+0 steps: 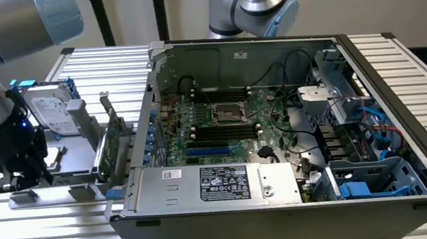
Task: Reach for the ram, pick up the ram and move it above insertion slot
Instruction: 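Pick up the ram and move it above insertion slot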
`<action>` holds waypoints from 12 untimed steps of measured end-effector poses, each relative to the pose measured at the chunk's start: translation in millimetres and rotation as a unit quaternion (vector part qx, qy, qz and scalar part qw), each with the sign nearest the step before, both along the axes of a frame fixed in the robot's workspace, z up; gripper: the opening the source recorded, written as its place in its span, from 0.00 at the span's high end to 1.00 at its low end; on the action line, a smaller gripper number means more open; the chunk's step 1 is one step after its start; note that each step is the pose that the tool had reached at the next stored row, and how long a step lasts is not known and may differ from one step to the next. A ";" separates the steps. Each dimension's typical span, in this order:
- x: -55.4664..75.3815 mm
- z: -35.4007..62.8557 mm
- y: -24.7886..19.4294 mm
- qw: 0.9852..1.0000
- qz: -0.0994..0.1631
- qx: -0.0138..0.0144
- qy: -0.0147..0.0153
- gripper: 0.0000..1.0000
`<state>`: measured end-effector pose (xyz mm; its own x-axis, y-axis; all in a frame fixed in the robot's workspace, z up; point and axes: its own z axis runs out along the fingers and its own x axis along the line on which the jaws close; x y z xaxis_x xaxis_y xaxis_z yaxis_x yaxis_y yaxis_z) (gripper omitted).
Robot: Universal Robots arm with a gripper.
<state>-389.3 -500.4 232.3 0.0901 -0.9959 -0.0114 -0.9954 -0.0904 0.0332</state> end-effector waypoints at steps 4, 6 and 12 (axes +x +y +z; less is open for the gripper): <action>1.2 18.1 -0.3 1.000 0.000 0.000 0.000 0.87; 2.6 27.4 -0.4 1.000 0.000 0.000 0.000 0.87; 12.7 54.4 -0.8 1.000 0.000 0.000 0.000 0.87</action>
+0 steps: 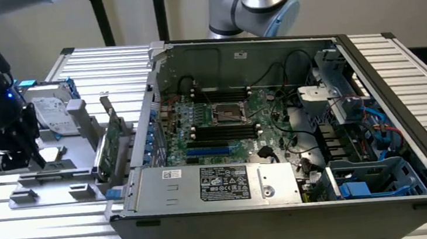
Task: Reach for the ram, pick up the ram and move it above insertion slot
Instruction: 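Pick up the ram and move it above insertion slot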
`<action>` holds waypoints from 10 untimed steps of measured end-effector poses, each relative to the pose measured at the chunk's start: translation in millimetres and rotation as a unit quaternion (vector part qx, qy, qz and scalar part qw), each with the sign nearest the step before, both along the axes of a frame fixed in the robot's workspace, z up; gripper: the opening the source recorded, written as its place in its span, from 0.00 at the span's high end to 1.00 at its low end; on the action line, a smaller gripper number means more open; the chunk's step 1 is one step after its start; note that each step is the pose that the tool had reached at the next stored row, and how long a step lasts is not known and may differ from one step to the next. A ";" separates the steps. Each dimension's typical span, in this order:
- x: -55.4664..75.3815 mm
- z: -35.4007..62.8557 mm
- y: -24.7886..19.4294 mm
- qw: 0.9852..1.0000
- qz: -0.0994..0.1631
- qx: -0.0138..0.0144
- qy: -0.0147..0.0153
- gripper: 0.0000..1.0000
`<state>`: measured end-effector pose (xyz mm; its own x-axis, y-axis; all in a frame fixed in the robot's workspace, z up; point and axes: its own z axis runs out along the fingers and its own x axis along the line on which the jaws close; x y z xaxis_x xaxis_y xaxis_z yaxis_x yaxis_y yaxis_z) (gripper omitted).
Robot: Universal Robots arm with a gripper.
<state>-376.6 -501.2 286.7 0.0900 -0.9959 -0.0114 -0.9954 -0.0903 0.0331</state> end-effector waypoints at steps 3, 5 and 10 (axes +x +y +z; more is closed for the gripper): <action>11.8 13.9 0.0 1.000 0.000 0.000 0.000 0.87; 20.4 22.9 0.0 1.000 0.000 0.000 0.000 0.87; 42.9 45.6 -0.1 1.000 0.000 0.000 0.000 0.87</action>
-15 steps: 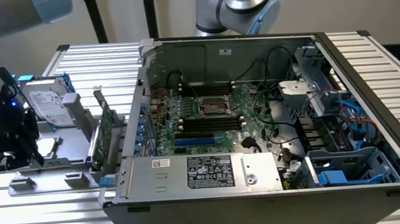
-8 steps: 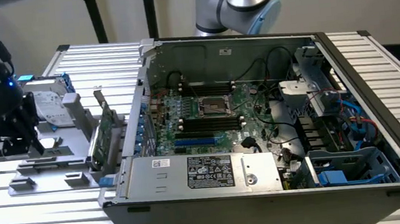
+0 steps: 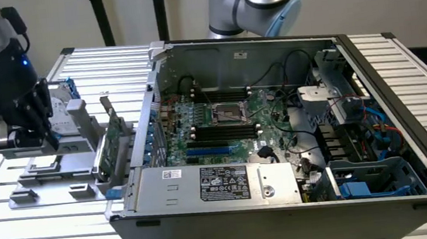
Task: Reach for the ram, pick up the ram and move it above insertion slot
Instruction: 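Pick up the ram and move it above insertion slot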
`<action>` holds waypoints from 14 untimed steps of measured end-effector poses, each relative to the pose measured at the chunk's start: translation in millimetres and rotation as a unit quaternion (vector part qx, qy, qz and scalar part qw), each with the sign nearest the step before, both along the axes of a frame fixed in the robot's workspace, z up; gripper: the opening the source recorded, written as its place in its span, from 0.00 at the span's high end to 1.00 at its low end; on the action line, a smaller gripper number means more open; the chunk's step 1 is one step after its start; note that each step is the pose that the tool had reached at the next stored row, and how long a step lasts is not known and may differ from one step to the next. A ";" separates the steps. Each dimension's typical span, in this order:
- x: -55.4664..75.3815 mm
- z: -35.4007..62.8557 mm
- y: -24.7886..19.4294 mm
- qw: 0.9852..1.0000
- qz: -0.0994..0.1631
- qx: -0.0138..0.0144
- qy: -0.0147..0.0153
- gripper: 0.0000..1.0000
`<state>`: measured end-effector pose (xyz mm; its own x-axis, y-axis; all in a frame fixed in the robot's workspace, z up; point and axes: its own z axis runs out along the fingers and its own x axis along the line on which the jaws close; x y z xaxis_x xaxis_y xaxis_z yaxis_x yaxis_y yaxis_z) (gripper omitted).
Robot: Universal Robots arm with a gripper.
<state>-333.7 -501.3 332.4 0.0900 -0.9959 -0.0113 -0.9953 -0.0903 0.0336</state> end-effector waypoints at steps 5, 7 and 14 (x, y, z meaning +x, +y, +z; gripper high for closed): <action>22.8 22.6 0.0 1.000 0.000 0.000 0.000 0.87; 31.9 31.8 0.0 1.000 0.000 0.000 0.001 0.87; 63.9 63.0 0.3 1.000 0.000 0.000 0.001 0.87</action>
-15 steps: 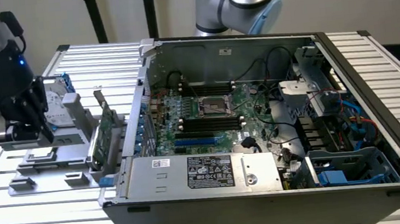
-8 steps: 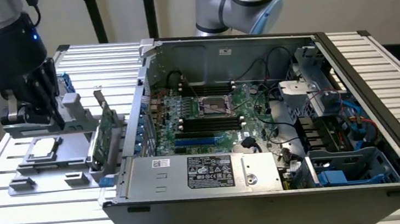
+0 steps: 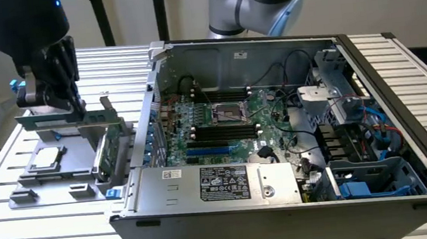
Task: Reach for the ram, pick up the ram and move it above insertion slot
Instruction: 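Pick up the ram and move it above insertion slot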
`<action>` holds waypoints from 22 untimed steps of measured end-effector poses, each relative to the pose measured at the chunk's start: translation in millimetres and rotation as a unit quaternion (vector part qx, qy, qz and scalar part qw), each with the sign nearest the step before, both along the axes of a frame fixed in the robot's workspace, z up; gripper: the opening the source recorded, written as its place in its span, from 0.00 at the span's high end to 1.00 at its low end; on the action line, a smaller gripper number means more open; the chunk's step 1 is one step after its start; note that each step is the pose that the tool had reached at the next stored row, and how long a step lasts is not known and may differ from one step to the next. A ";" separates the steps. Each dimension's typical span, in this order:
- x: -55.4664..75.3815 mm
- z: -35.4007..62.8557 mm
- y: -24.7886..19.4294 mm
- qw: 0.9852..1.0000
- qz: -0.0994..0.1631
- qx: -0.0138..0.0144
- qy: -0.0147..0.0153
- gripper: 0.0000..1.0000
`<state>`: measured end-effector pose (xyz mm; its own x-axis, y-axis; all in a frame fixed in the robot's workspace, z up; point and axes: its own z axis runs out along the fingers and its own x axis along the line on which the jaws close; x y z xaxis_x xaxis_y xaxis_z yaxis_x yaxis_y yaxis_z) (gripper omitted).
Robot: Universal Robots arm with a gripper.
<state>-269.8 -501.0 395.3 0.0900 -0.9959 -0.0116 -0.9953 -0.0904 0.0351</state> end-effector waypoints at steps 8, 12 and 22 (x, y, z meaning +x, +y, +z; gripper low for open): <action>36.1 18.9 1.0 1.000 0.000 0.001 0.000 0.87; 54.4 19.6 1.9 1.000 0.000 0.002 0.000 0.87; 99.8 19.5 6.1 1.000 0.000 0.003 0.000 0.87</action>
<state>-170.0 -494.9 414.8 0.0901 -0.9958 -0.0169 -0.9953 -0.0906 0.0347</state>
